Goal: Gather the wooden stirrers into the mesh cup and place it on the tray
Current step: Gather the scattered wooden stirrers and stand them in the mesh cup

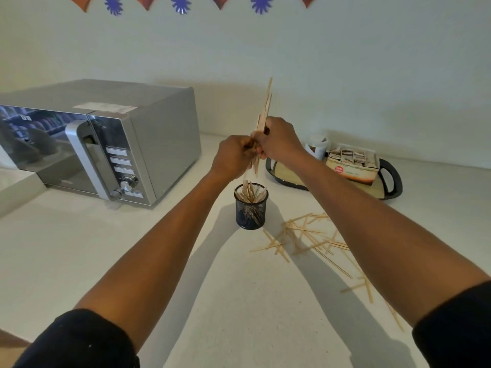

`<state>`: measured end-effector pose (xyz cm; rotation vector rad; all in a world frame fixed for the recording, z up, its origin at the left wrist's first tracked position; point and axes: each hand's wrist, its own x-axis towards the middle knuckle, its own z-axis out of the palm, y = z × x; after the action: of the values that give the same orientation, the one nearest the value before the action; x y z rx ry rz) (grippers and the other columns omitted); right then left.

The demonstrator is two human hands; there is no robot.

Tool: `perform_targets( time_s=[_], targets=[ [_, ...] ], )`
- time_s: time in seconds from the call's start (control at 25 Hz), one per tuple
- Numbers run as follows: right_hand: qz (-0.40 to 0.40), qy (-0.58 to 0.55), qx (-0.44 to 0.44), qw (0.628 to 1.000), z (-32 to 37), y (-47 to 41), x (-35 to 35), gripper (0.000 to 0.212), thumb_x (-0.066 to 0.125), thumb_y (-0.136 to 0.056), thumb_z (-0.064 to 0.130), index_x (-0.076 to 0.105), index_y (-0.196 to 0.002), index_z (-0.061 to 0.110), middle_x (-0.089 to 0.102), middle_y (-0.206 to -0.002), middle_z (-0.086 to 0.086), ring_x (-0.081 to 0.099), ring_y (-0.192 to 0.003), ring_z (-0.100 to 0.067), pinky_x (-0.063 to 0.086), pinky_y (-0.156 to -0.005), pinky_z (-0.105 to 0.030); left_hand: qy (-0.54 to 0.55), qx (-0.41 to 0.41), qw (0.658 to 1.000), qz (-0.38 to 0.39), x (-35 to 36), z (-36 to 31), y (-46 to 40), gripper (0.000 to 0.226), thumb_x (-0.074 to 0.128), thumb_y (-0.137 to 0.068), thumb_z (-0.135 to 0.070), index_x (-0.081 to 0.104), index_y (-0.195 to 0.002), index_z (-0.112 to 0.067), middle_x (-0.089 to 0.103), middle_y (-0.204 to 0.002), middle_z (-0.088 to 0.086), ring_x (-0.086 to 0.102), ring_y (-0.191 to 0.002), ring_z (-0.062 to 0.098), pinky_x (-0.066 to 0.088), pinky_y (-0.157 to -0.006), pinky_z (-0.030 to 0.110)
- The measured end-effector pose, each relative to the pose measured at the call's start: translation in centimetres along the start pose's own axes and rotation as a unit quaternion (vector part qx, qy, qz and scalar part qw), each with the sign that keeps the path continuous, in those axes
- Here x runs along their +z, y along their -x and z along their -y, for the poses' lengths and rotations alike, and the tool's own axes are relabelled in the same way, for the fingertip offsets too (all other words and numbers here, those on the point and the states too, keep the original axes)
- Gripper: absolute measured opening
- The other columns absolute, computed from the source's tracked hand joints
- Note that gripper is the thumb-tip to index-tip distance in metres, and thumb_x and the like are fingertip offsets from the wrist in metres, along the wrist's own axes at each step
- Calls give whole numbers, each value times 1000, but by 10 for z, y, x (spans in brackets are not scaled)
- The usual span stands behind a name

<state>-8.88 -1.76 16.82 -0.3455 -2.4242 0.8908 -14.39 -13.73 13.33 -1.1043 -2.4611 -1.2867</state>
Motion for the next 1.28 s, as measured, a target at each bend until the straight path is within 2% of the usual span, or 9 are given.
perform_targets(
  time_s=[0.12, 0.28, 0.44, 0.6, 0.84, 0.92, 1.08, 1.2, 1.28],
  targets=[
    [28, 17, 2, 999, -12, 7, 20, 16, 61, -94, 21, 61, -91, 5, 71, -77, -12, 67, -58, -20, 57, -61, -33, 9, -59, 998, 20, 13, 22, 4, 15, 63, -91, -16, 67, -78, -10, 70, -75, 10, 68, -70, 23, 53, -66, 31],
    [63, 19, 10, 998, -32, 15, 39, 13, 60, -95, 18, 63, -94, 5, 70, -77, -9, 67, -58, -19, 59, -66, -37, -22, -86, 994, 68, 29, 41, 12, 10, 63, -88, -14, 68, -79, -13, 70, -77, 6, 67, -73, 23, 51, -62, 28],
    [83, 15, 45, 995, -47, 17, 48, 11, 61, -92, 12, 64, -96, 2, 71, -83, -15, 72, -70, -28, 61, -71, -46, -25, -94, 993, 67, 34, 48, 12, 17, 61, -82, -6, 75, -86, -16, 72, -78, 3, 65, -67, 16, 52, -60, 24],
    [103, 9, 60, 993, -52, 20, 51, 13, 69, -86, 15, 64, -89, 4, 72, -75, -13, 72, -63, -26, 62, -68, -42, -34, -90, 994, 54, 34, 51, 13, 13, 65, -79, -6, 72, -78, -17, 61, -62, -7, 53, -54, 5, 38, -52, 18],
    [113, 1, 61, 992, -55, 18, 49, 18, 74, -85, 19, 67, -97, 8, 71, -74, -6, 69, -56, -17, 61, -65, -33, -55, -72, 995, 31, 33, 53, 10, 20, 70, -81, -11, 75, -100, -15, 73, -89, -1, 58, -71, 7, 35, -56, 10],
    [120, 9, 55, 991, -58, 20, 50, 19, 72, -87, 16, 68, -103, 7, 73, -84, -9, 72, -64, -20, 62, -68, -34, -60, -77, 995, 30, 33, 55, 11, 24, 70, -81, -8, 74, -104, -14, 74, -95, 2, 61, -76, 9, 40, -63, 11],
    [61, 55, -4, 997, -61, 24, 52, 31, 64, -93, 11, 64, -123, 5, 70, -115, -11, 67, -102, -24, 55, -91, -40, -55, -81, 995, 12, 32, 59, 15, 39, 63, -85, 1, 66, -122, -10, 71, -114, 6, 67, -103, 17, 47, -87, 23],
    [102, 110, -58, 987, -66, 30, 52, 28, 50, -98, 6, 66, -121, 4, 70, -111, -15, 64, -104, -31, 52, -90, -44, -77, -50, 996, 13, 33, 59, 20, 50, 56, -87, 6, 59, -132, -16, 64, -130, 4, 60, -119, 19, 45, -101, 30],
    [133, 160, -72, 976, -72, 36, 54, 32, 44, -97, 3, 63, -124, 6, 68, -107, -18, 59, -104, -37, 50, -88, -49, -120, -22, 992, 39, 35, 61, 24, 57, 59, -86, 6, 56, -136, -21, 59, -136, 4, 56, -124, 22, 45, -102, 34]
  ],
)
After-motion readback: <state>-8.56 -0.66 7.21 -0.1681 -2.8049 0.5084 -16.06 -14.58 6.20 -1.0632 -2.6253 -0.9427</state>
